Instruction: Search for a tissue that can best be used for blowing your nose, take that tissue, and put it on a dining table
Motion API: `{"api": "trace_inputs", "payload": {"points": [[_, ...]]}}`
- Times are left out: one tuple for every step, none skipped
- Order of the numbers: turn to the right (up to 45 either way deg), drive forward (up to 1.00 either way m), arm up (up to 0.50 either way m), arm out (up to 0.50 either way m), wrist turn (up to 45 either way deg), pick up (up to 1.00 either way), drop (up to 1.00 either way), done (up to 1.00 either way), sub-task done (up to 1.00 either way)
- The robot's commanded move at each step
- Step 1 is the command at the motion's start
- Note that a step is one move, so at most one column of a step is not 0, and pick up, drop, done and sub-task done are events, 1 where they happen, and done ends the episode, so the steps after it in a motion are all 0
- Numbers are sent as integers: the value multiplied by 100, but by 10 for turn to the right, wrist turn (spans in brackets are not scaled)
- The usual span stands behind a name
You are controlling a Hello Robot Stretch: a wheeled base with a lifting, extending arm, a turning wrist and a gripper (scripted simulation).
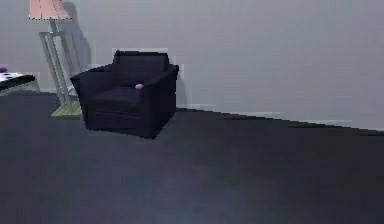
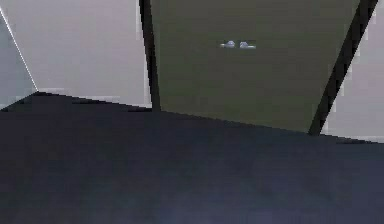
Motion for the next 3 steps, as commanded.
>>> {"api": "trace_inputs", "payload": {"points": [[-330,0,0,0,0,0,0,0,0],[0,100,0,0,0,0,0,0,0],[-300,0,0,0,0,0,0,0,0]]}}
